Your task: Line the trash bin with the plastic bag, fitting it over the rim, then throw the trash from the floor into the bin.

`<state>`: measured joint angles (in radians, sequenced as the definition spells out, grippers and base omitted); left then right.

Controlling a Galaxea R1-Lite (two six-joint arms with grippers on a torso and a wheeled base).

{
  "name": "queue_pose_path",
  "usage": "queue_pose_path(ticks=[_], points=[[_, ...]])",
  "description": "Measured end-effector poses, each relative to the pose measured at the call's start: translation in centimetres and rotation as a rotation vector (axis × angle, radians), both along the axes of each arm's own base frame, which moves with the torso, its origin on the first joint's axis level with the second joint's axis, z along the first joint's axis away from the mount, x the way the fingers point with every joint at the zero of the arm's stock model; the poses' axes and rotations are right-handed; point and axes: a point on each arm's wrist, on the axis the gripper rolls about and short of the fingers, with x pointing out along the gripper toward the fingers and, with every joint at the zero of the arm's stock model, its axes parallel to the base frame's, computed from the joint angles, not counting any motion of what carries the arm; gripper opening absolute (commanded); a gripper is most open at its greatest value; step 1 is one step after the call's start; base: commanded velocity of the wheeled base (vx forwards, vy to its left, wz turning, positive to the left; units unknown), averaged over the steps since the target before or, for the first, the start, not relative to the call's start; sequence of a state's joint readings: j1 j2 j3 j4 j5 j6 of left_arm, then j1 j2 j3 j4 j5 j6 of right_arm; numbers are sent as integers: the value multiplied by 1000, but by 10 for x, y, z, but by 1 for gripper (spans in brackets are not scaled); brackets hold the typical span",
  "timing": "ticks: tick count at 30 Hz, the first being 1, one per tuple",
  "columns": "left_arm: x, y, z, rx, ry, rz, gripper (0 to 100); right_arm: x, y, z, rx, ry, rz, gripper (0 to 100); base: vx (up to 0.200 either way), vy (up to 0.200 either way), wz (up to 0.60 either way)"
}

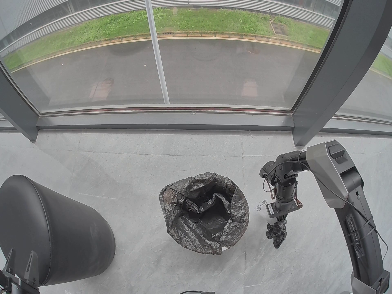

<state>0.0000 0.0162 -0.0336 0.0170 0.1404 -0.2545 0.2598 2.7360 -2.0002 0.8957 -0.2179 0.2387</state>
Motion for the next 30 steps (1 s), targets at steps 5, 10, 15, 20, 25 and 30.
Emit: queue_pose_path(ticks=[5, 10, 15, 20, 25, 30], points=[[0, 0, 0, 0, 0, 0, 100, 4, 3, 23, 19, -81, 16, 0, 0, 0, 0], [0, 0, 0, 0, 0, 0, 100, 8, 6, 53, 37, -173, 49, 0, 0, 0, 0], [0, 0, 0, 0, 0, 0, 100, 7, 8, 87, 51, -252, 73, 0, 0, 0, 0], [0, 0, 0, 0, 0, 0, 100, 0, 13, 127, 70, -336, 107, 0, 0, 0, 0], [0, 0, 0, -1, 0, 0, 100, -16, 32, 169, 99, -422, 163, 0, 0, 0, 0], [0, 0, 0, -2, 0, 0, 100, -37, 59, 201, 129, -487, 252, 0, 0, 0, 0]])
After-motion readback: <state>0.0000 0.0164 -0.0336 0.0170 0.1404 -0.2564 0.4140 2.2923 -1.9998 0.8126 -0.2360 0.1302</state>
